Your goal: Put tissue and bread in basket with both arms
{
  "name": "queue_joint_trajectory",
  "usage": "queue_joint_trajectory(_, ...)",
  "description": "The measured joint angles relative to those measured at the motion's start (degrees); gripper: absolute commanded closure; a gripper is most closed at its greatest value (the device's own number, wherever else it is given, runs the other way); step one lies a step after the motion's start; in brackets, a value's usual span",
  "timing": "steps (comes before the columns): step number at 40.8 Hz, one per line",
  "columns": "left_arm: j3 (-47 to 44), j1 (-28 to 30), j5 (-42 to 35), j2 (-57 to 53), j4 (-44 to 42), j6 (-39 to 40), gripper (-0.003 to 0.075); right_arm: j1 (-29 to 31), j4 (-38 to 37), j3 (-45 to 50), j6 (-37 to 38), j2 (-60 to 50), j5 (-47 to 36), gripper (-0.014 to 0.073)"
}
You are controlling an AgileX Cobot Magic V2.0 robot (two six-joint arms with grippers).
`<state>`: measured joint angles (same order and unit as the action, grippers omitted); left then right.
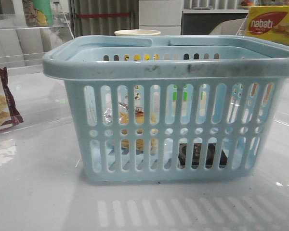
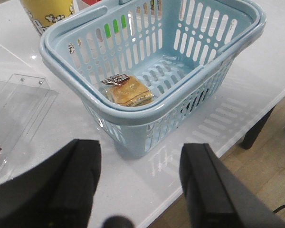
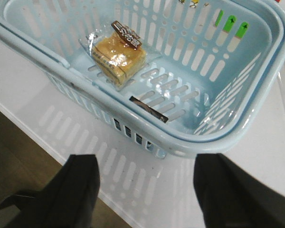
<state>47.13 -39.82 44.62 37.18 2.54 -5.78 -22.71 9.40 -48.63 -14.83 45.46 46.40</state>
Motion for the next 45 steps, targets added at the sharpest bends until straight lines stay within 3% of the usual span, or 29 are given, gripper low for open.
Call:
queue_joint_trajectory(8, -1.65, 0.0, -0.49, -1.72, 0.0, 0.0, 0.0286, 0.8, -6.71, 0.0, 7.49, -0.46, 2.06, 0.0055)
queue_joint_trajectory(16, -1.65, 0.0, -0.71, -1.72, 0.0, 0.0, 0.0287, 1.45, -8.69, 1.04, 11.26, -3.2, 4.16, 0.006)
queue_joint_trajectory(20, -1.65, 0.0, -0.71, -1.72, -0.11, 0.0, 0.0331, 1.45, -8.73, 1.7, 11.49, -4.09, 4.5, 0.0144)
queue_joint_trajectory(28, -1.65, 0.0, -0.71, -1.72, -0.19, 0.0, 0.0534, 1.45, -8.82, 1.83, 11.61, -4.22, 4.53, 0.0447)
queue_joint_trajectory(32, -1.65, 0.0, -0.75, -1.72, -0.19, 0.0, 0.0619, 1.45, -8.82, 1.83, 11.61, -4.22, 4.53, 0.0538)
queue_joint_trajectory(45, -1.65, 0.0, -0.75, -1.72, -0.19, -0.1, 0.0629, 1.45, -8.82, 1.83, 11.61, -4.22, 5.5, 0.0537)
